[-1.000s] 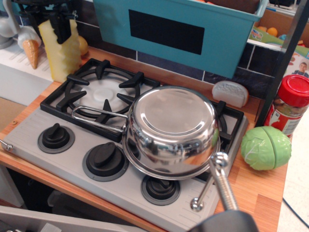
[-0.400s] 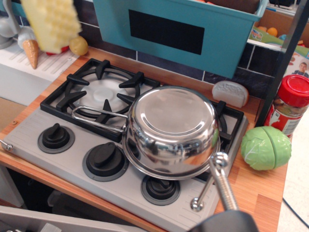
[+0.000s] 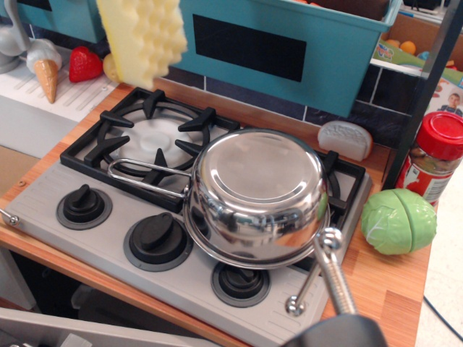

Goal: Wipe pot with sponge

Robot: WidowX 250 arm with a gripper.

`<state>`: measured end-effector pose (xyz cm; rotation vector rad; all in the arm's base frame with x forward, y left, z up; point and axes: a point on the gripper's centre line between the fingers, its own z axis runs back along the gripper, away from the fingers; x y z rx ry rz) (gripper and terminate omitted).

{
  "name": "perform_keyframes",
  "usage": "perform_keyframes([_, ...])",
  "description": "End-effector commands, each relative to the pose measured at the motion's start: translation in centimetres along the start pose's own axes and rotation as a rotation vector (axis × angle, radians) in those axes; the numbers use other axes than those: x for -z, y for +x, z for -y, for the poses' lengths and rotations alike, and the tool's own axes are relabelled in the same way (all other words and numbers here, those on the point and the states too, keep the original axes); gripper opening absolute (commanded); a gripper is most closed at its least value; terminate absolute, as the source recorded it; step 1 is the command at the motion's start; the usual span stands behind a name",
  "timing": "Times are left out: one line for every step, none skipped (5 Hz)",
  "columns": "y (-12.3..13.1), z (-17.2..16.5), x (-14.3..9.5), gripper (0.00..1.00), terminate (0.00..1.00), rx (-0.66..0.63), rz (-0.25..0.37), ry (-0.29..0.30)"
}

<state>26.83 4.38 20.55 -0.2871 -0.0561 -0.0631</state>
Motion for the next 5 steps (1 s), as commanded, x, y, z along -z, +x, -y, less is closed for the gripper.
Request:
perform_keyframes([0.3,4.3,3.8,0.00,0.00,0.034,0.023,0.082])
perform_keyframes([-0.2,5.3,6.4,0.00,0.00,0.053,0.027,0.101])
perform_keyframes([0.2,6.0,7.9,0.00,0.00,0.056,0.019,0.096])
perform_keyframes([0.3,8.3,8.3,0.00,0.00,0.058,-0.004,0.036])
perform_keyframes([0.4,10.6,8.2,0.00,1.00,0.056,0.000,-0.042])
